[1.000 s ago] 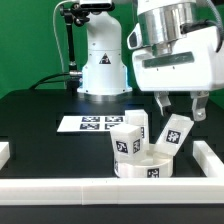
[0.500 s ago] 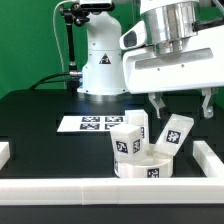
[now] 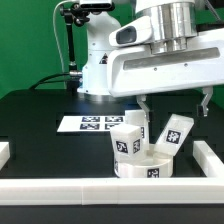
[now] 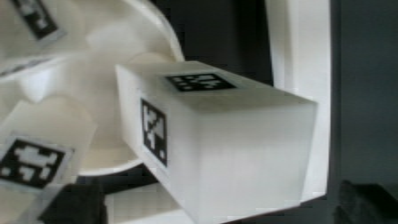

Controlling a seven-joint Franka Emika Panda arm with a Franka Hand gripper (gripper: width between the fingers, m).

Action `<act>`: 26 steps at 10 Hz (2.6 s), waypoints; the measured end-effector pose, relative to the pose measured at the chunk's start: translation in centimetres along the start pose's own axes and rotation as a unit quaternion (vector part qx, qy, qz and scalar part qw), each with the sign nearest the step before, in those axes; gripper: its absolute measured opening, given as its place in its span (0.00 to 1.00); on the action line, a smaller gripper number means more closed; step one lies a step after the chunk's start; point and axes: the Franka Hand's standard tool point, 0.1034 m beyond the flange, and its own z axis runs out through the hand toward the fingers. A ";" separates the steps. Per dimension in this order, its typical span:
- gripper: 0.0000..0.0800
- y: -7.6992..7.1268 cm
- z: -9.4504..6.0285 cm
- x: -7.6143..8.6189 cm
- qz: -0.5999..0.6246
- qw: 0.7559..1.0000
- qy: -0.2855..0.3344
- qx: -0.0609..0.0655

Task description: Assemble stool

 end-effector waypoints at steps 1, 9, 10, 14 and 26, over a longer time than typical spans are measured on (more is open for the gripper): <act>0.81 0.0 0.0 -0.2 -0.034 0.999 -0.012 -0.001; 0.81 -0.4 0.6 -1.7 -0.384 0.923 -0.035 -0.007; 0.81 -0.1 0.6 -1.7 -0.422 0.906 -0.038 -0.009; 0.81 0.7 1.0 -2.0 -0.527 0.848 -0.051 -0.025; 0.42 4.0 1.0 -1.5 -0.457 0.888 -0.031 -0.042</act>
Offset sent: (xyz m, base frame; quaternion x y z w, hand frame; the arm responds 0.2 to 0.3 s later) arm 0.0000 0.0000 0.0000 0.0000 0.0000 -0.1938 0.9810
